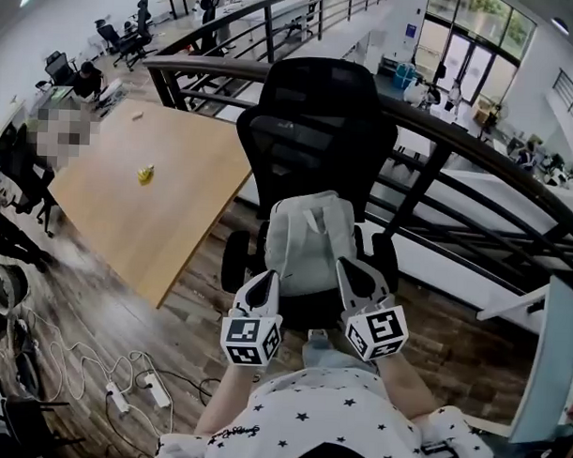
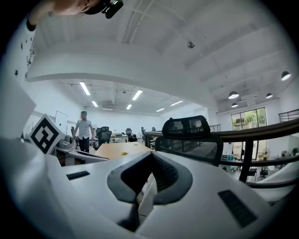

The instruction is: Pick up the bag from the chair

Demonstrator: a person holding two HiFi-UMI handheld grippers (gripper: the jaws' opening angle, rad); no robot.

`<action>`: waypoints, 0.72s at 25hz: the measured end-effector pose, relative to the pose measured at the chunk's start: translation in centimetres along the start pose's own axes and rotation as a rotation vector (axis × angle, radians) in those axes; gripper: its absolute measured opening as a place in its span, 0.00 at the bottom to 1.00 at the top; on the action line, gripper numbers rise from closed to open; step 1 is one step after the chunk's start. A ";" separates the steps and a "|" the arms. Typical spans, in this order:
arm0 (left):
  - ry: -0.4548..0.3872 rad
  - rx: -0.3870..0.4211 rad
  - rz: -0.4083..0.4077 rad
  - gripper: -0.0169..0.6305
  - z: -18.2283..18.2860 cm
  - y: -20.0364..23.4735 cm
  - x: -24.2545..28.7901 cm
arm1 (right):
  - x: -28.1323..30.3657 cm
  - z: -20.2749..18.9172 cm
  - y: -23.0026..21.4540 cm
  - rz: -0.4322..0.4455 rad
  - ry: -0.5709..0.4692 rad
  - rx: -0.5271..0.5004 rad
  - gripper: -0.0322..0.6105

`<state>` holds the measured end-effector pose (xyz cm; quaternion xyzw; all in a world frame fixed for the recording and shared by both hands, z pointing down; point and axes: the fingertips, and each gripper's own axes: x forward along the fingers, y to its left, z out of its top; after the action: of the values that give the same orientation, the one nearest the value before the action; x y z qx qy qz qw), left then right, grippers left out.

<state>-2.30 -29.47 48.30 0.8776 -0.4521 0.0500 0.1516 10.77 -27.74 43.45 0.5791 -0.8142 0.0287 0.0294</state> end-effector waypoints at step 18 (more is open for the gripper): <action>0.022 -0.056 0.115 0.04 0.8 3.0 10.9 | 11.4 -8.7 -8.4 0.119 0.143 -0.060 0.09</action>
<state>1.60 -39.86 50.61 0.8450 -0.5013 0.0555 0.1777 15.11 -40.51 53.11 0.5252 -0.8434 0.0473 0.1029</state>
